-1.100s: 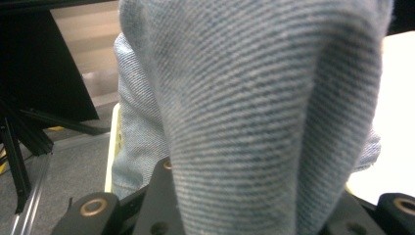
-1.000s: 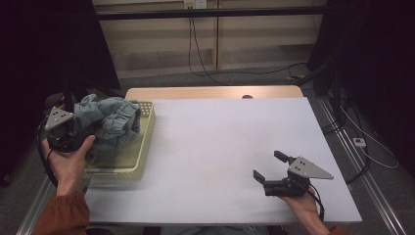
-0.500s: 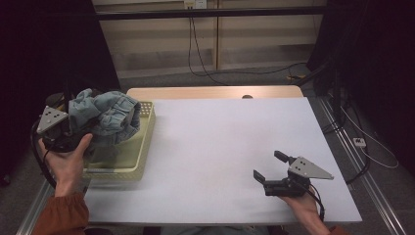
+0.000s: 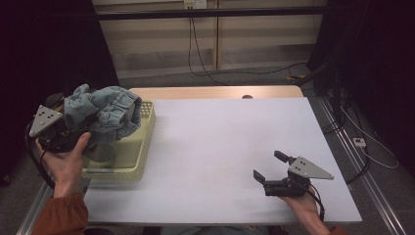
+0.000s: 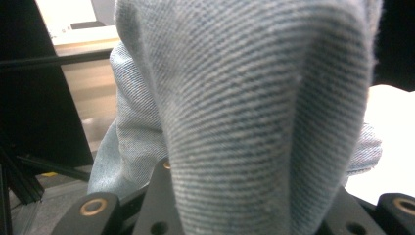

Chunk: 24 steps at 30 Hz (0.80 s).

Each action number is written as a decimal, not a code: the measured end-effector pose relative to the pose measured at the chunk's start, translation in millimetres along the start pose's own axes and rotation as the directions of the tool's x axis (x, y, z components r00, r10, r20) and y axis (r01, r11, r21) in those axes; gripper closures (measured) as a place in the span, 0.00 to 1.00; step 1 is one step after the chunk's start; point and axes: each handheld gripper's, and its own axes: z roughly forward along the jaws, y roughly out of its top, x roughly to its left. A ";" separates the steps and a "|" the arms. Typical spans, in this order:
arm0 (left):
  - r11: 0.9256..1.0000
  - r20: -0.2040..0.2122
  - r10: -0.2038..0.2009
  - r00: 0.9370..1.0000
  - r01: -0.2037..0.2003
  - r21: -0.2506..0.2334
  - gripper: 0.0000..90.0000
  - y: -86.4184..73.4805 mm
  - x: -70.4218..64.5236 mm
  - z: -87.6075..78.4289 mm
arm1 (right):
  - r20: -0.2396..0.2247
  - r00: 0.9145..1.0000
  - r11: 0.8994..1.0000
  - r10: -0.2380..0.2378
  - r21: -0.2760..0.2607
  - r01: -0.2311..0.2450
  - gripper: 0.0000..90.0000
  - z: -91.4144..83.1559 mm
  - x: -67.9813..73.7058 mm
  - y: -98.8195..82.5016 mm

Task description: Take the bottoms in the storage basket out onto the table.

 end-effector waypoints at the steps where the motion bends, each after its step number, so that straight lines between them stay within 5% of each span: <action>1: 1.000 0.000 0.001 1.000 -0.001 -0.003 0.80 0.6 -0.2 -0.6 | 0.001 1.000 1.000 0.000 0.000 0.000 0.01 0.0 0.0 0.0; 24: 0.998 0.011 0.001 1.000 0.000 -0.068 0.80 13.5 -5.5 -10.5 | 0.003 1.000 1.000 0.000 0.000 0.000 0.01 0.1 -0.3 0.2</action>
